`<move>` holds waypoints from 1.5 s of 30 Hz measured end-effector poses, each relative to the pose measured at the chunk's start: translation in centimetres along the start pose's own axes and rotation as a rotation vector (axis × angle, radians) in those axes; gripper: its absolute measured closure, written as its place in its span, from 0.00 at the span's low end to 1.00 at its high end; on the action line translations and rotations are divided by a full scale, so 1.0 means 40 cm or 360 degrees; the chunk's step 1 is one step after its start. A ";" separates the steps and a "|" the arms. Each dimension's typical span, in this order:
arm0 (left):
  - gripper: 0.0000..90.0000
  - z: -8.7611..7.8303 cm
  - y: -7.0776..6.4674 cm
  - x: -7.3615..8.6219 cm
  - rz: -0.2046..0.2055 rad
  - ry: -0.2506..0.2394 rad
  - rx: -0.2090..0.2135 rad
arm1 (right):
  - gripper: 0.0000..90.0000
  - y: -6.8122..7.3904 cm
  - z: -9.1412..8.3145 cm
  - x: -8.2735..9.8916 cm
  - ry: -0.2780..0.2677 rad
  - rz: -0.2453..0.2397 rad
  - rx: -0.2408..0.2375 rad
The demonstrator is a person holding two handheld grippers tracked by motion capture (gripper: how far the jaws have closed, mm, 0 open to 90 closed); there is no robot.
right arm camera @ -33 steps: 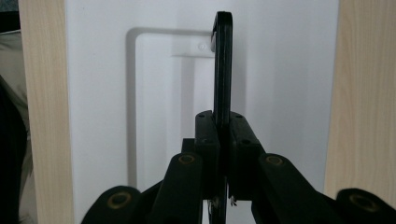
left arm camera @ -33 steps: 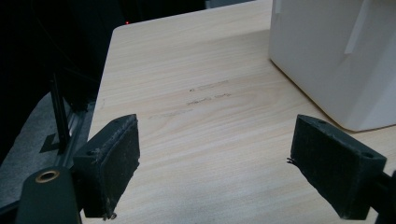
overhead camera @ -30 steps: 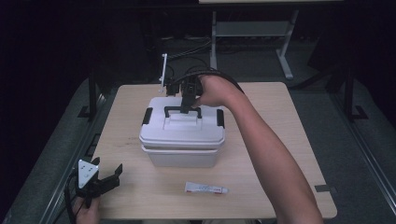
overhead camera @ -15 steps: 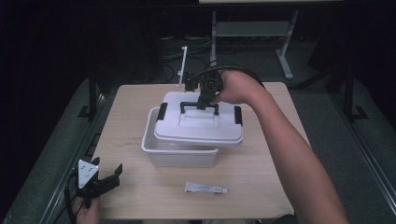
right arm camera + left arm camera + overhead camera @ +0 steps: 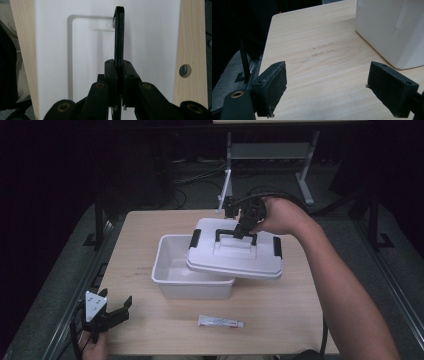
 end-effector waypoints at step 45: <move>0.17 0.002 -0.005 0.001 0.0019 0.0016 -0.0003 | 0.94 0.082 -0.025 0.354 -0.0003 0.0360 0.0017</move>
Point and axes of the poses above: each handheld gripper's, and its own axes: z roughly forward along the jaws, x roughly out of its underside, y roughly to its left, the point moved 3 cm from there along z, roughly forward along the jaws, and after that the axes turned 12 degrees about -z, right-handed, at the moved point
